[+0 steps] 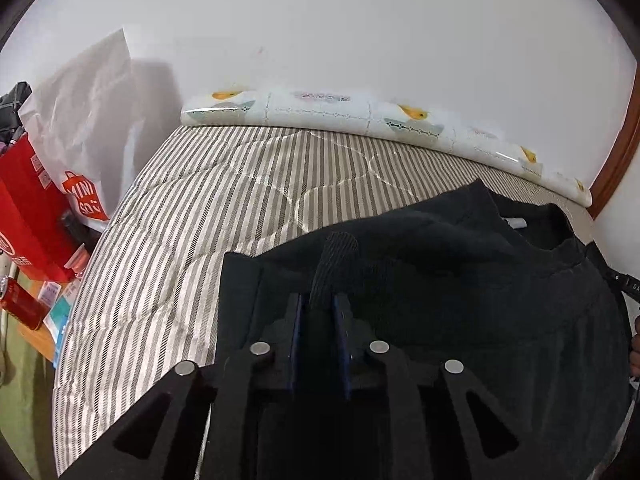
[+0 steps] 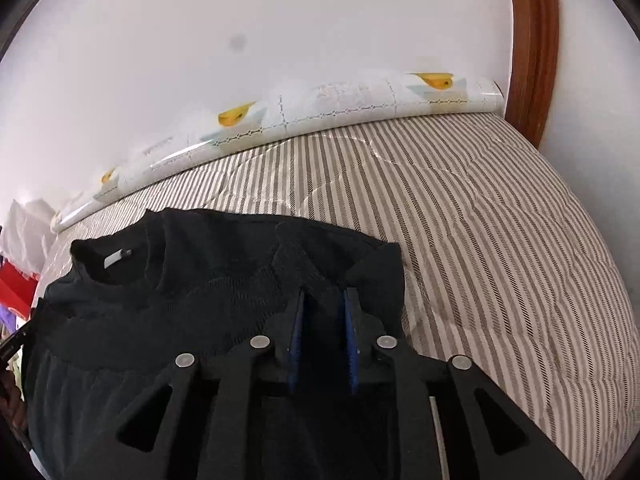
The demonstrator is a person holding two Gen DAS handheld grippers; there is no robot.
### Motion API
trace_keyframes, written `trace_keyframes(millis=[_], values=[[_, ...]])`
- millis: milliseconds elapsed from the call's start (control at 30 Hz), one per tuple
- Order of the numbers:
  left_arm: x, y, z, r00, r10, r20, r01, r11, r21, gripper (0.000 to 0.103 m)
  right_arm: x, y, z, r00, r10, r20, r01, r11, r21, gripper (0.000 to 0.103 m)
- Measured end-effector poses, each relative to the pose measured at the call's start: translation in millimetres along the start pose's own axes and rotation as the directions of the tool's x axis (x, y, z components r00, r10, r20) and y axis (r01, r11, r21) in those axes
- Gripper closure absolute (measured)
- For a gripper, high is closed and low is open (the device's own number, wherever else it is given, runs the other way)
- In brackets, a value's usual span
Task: Fold small clothes
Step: 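Release the hem and smooth the folded sweatshirt with both tools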
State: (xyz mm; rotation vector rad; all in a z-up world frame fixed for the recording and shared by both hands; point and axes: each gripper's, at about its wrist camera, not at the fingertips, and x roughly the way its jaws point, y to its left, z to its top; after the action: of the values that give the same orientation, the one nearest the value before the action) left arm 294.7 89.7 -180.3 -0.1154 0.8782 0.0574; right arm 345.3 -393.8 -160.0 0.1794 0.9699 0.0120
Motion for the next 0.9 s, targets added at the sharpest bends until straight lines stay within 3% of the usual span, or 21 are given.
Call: trace_keyframes(millis=[67, 133, 300, 433, 467, 700, 767, 800, 833, 900], values=[[-7, 2, -5, 1.000, 0.002, -0.006, -0.002, 1.000, -0.002, 0.082, -12, 1, -6, 1.000, -0.020, 0.005, 0.020, 1.000, -0.008, 0.071], [-12, 5, -9, 1.000, -0.008, -0.026, 0.008, 1.000, -0.010, 0.081, -25, -1, -15, 0.997, -0.069, 0.019, 0.069, 0.997, -0.024, 0.052], [-37, 16, -33, 0.998, -0.053, -0.044, 0.051, 0.998, -0.037, 0.074, -49, -21, -44, 0.994, -0.106, -0.022, 0.105, 0.994, -0.035, 0.046], [-59, 22, -54, 0.995, -0.091, -0.026, 0.090, 0.995, -0.042, 0.055, -56, -42, -69, 0.998, -0.030, -0.054, 0.033, 0.998, 0.052, 0.045], [-62, 23, -58, 0.996, -0.089, -0.020, 0.088, 0.995, -0.042, 0.055, -54, -47, -74, 0.997, 0.021, -0.069, -0.016, 0.997, 0.079, 0.045], [-83, 32, -84, 0.996, -0.084, -0.032, 0.081, 0.994, -0.075, 0.055, -41, -33, -70, 0.995, 0.081, -0.053, -0.074, 0.991, 0.115, 0.045], [-86, 35, -87, 0.996, -0.078, -0.039, 0.075, 0.993, -0.087, 0.055, -36, -21, -68, 0.997, 0.055, -0.060, -0.051, 0.996, 0.066, 0.053], [-87, 35, -89, 0.996, -0.076, -0.040, 0.072, 0.993, -0.092, 0.055, -34, -16, -67, 0.996, 0.053, -0.068, -0.049, 0.998, 0.049, 0.061], [-87, 37, -90, 0.997, -0.072, -0.040, 0.067, 0.992, -0.102, 0.055, -33, -13, -67, 0.997, 0.048, -0.068, -0.045, 0.998, 0.038, 0.077], [-90, 41, -92, 0.997, -0.073, -0.041, 0.067, 0.990, -0.125, 0.055, -35, -10, -67, 0.997, 0.046, -0.056, -0.045, 0.999, 0.014, 0.087]])
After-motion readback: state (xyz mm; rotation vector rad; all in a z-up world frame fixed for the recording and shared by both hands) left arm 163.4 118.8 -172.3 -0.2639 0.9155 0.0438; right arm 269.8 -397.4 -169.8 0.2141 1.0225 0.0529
